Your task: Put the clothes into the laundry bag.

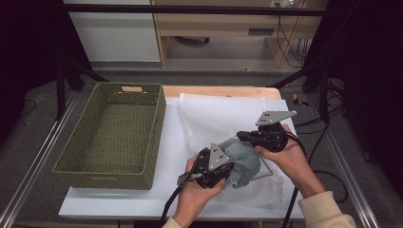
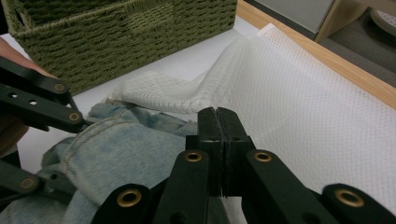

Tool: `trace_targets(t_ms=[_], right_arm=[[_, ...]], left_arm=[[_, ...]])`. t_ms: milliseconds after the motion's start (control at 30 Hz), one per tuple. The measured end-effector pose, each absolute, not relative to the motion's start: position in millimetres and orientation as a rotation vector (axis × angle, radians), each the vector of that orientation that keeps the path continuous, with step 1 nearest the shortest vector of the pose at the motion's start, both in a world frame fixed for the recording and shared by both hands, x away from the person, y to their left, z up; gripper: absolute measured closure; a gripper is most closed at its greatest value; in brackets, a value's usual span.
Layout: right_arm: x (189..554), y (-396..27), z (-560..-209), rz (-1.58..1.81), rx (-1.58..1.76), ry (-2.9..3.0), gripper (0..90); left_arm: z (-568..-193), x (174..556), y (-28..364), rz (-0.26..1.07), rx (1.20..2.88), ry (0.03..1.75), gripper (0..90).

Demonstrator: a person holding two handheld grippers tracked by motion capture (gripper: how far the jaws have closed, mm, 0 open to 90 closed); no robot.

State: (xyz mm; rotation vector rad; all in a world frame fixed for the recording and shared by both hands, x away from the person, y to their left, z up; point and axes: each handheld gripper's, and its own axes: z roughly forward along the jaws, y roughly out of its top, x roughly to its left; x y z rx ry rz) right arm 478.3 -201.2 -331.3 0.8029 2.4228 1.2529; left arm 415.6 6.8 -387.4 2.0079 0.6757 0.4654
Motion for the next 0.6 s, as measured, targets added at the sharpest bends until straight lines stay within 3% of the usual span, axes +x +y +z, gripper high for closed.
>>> trace_targets(t_ms=[600], right_arm=[[477, -191, -334, 1.248, 0.795, 2.44, 89.7]], left_arm=[[-410, 445, 2, 0.525, 1.997, 0.81, 68.1]])
